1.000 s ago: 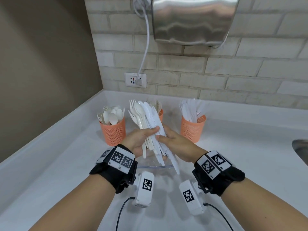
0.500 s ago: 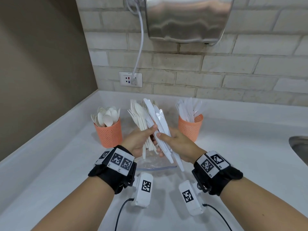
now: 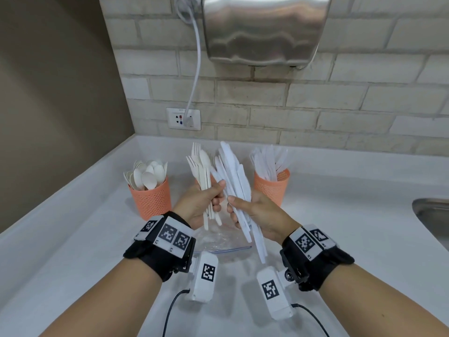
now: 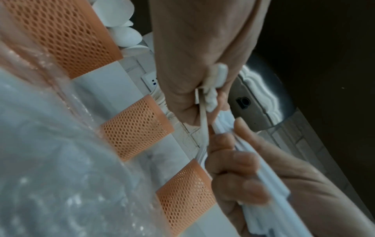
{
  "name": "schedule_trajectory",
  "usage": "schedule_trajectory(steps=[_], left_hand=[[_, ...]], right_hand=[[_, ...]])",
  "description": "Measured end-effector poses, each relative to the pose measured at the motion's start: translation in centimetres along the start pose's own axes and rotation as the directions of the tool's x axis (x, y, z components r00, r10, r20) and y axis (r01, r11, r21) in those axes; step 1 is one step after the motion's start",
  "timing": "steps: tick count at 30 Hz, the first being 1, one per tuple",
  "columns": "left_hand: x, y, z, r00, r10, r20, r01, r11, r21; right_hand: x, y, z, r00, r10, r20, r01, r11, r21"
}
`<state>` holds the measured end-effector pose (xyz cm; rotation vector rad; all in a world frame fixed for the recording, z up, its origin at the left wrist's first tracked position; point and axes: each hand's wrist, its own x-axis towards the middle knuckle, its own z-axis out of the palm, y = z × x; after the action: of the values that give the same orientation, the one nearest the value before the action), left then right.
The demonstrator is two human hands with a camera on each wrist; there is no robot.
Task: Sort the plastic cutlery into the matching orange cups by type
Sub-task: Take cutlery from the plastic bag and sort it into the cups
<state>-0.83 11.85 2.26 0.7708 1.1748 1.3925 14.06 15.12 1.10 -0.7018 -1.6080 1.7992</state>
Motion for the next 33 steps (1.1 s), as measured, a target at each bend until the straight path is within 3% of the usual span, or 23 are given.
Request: schedule_trajectory(steps=[3, 7, 10, 14, 17, 22, 30, 33], left_hand=[[0.4, 0.2, -0.1, 1.0, -0.005, -0.02, 0.003, 0.995, -0.103], [0.5, 0.5, 0.2, 0.998, 0.048, -0.032, -0.051, 0.994, -0.096], [0.1, 1.0, 0.8, 0.997, 0.081, -0.012, -0.081, 0.992, -0.093], [0.0, 1.1, 1.0, 0.995, 0.096, 0.009, -0.095, 0.992, -0.082], [0.2, 1.0, 0.6, 0.996, 0.087, -0.007, -0.087, 0.994, -0.067], [0.7, 0.8, -0.3, 0.997, 0.08, -0.014, -0.081, 0.996, -0.048], [1.1, 0.5, -0.2, 0.998, 0.063, 0.014, -0.062, 0.997, -0.043], [1.0, 0.6, -0.2, 0.998, 0.055, 0.043, -0.052, 0.997, -0.059]], right_hand=[[0.5, -1.8, -1.2, 0.97, -0.16, -0.181, 0.124, 0.973, -0.197], [2.6, -4.8, -4.4, 0.776, -0.469, -0.421, 0.254, 0.844, -0.472], [4.9, -6.2, -6.3, 0.648, -0.605, -0.462, 0.292, 0.758, -0.583], [7.2, -7.0, -7.6, 0.575, -0.69, -0.44, 0.326, 0.687, -0.65], [8.3, -5.8, -8.3, 0.601, -0.635, -0.485, 0.292, 0.74, -0.607], [8.5, -2.2, -9.3, 0.778, -0.307, -0.549, 0.036, 0.893, -0.449], [8.2, -2.2, -9.7, 0.847, -0.143, -0.512, -0.084, 0.916, -0.393], [8.4, -2.9, -9.6, 0.847, -0.084, -0.525, -0.104, 0.942, -0.318]])
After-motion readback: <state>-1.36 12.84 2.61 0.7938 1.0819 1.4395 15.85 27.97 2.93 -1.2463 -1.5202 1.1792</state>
